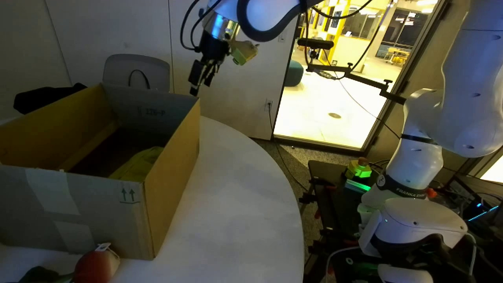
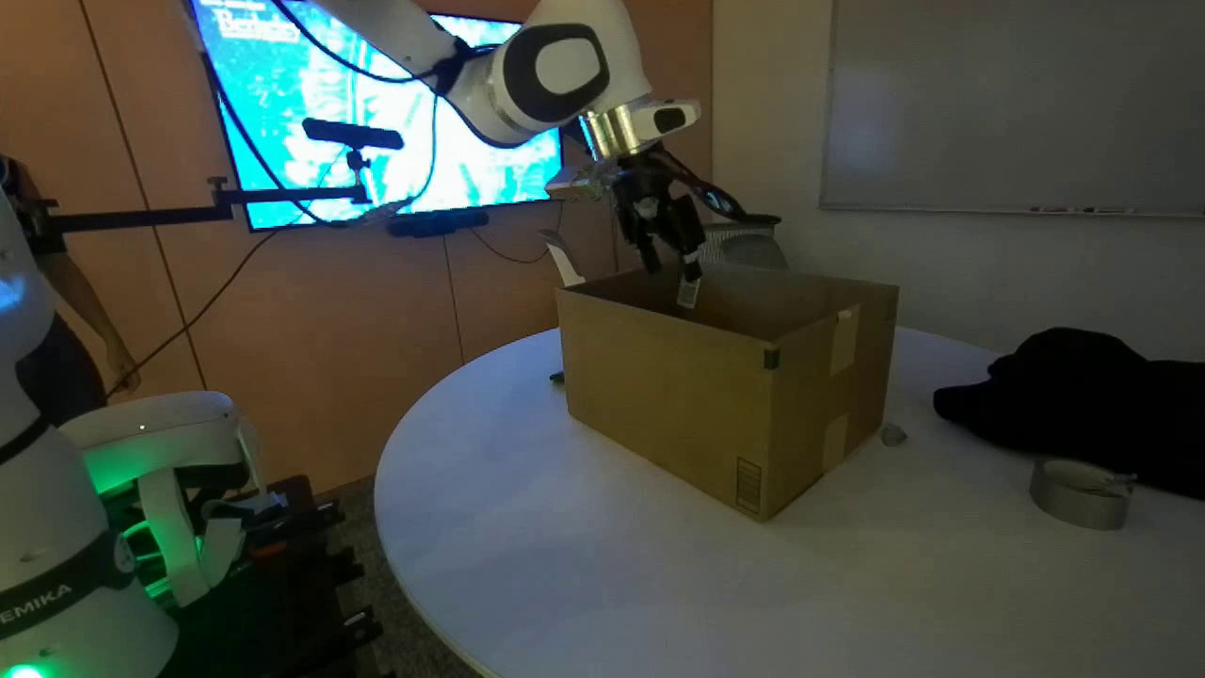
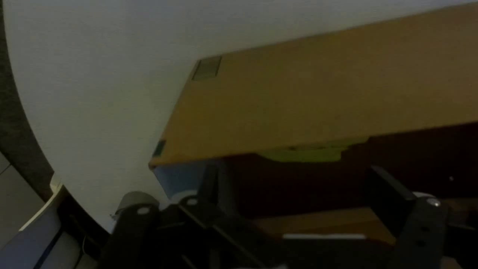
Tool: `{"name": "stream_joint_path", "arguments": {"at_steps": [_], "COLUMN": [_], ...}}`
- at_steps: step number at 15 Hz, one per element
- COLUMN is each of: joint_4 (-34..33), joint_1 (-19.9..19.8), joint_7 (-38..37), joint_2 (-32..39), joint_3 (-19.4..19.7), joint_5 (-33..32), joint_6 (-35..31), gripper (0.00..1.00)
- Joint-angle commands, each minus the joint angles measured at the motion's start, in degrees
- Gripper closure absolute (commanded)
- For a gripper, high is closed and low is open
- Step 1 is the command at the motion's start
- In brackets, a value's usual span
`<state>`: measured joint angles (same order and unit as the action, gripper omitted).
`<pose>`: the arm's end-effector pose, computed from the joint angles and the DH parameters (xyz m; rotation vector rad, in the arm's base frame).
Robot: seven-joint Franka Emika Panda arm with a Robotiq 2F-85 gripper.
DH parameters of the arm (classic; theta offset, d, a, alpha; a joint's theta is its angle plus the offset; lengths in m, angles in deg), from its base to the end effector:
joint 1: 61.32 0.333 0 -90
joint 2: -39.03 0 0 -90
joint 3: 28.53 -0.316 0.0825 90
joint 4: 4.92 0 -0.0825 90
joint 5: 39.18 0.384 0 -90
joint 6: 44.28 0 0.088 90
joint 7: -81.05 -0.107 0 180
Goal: Put the marker in the yellow towel and wrap the marker, then put the towel in the box
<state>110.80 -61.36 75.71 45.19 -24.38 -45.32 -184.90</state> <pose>0.6017 -0.0430 0.4327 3.0125 -0.1402 0.4987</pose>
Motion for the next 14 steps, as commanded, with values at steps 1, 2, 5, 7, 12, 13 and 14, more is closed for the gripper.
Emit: {"name": "stream_joint_path", "arguments": {"at_steps": [1,2,5,7,12,13,14], "joint_4": [10.30,11.67,15.63,17.51,18.27,18.54,18.63], "joint_1": [-1.71,-1.89,-2.04,-2.39,-3.15,-3.25,-3.27], "joint_7": [9.29,11.99,14.24,16.32,16.94,17.22,17.33], "joint_2": [-12.15,-14.42,-18.97,-21.00,-20.36,-20.49,-20.53], "joint_3": [-0.75,-0.24,0.61,1.66,2.65,2.79,2.82], "joint_5": [6.16,7.78,7.56,7.54,6.28,6.28,6.28], "joint_6": [6.50,9.13,13.59,15.54,15.61,15.60,15.60], "gripper": [0.00,0.00,0.00,0.00,0.00,0.00,0.00]}}
